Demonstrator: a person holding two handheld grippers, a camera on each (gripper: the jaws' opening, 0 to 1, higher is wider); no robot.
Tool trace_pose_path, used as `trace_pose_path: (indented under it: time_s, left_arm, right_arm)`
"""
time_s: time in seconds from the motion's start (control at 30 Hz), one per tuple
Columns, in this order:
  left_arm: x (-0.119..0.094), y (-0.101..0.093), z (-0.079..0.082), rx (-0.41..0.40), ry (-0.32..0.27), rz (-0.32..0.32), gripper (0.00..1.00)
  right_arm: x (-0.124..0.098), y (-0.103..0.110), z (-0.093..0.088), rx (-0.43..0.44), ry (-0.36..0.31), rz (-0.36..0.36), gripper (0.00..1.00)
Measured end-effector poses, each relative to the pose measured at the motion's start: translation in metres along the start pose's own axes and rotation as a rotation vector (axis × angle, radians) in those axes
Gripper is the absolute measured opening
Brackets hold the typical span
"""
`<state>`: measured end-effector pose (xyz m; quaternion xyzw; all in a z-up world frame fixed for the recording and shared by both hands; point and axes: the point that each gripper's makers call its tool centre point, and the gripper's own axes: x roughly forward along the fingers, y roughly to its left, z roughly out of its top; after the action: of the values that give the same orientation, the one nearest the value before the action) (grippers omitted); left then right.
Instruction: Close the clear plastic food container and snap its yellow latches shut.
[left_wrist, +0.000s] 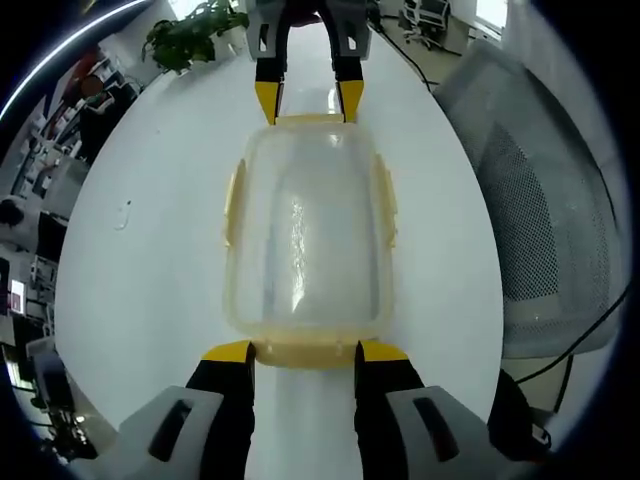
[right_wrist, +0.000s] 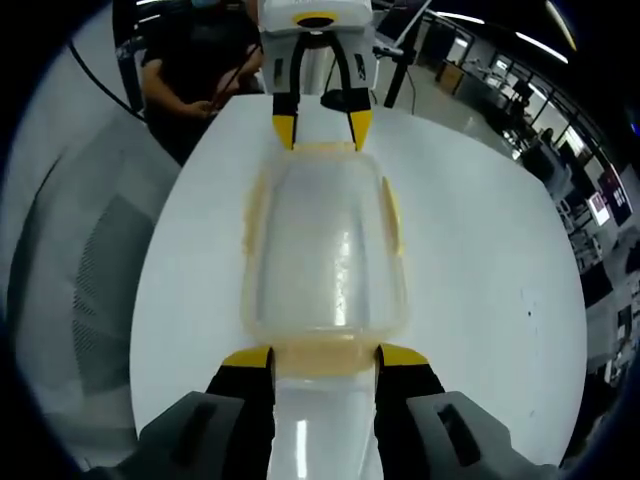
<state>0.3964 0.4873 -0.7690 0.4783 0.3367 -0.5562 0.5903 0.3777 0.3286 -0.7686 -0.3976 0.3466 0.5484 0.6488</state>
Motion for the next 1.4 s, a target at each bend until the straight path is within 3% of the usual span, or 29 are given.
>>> trace_pose_path:
  time_s: [1.4]
  left_arm:
    - [0.015, 0.008, 0.064, 0.036, -0.067, -0.034, 0.37]
  right_arm:
    - [-0.036, 0.0, -0.054, 0.044, 0.027, -0.01, 0.37]
